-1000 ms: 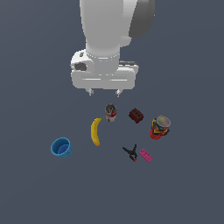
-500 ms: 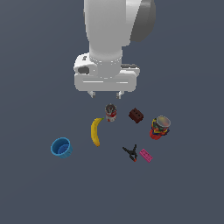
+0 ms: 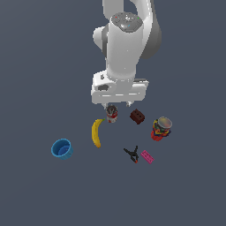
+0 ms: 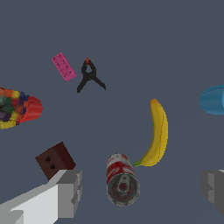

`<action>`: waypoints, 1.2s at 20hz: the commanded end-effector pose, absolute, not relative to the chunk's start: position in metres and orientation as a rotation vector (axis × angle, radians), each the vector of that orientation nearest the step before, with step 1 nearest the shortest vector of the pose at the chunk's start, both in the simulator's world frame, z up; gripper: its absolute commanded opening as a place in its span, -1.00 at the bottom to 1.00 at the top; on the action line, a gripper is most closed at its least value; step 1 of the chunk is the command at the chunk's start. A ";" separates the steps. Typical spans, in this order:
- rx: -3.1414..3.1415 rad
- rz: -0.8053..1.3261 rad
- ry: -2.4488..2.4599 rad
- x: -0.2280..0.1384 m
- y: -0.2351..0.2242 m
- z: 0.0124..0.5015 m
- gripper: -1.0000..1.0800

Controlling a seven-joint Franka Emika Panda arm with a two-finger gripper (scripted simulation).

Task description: Pick up a designated object from a clutter of objects.

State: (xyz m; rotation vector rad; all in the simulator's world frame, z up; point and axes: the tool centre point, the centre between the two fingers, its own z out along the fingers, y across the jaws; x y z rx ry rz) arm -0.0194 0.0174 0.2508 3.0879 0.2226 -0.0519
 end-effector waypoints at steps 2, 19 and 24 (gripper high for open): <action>3.077 -0.045 0.331 -0.027 0.039 0.222 0.92; 3.005 -0.009 0.861 -0.103 0.135 0.100 0.92; 2.990 -0.003 0.944 -0.120 0.148 0.085 0.92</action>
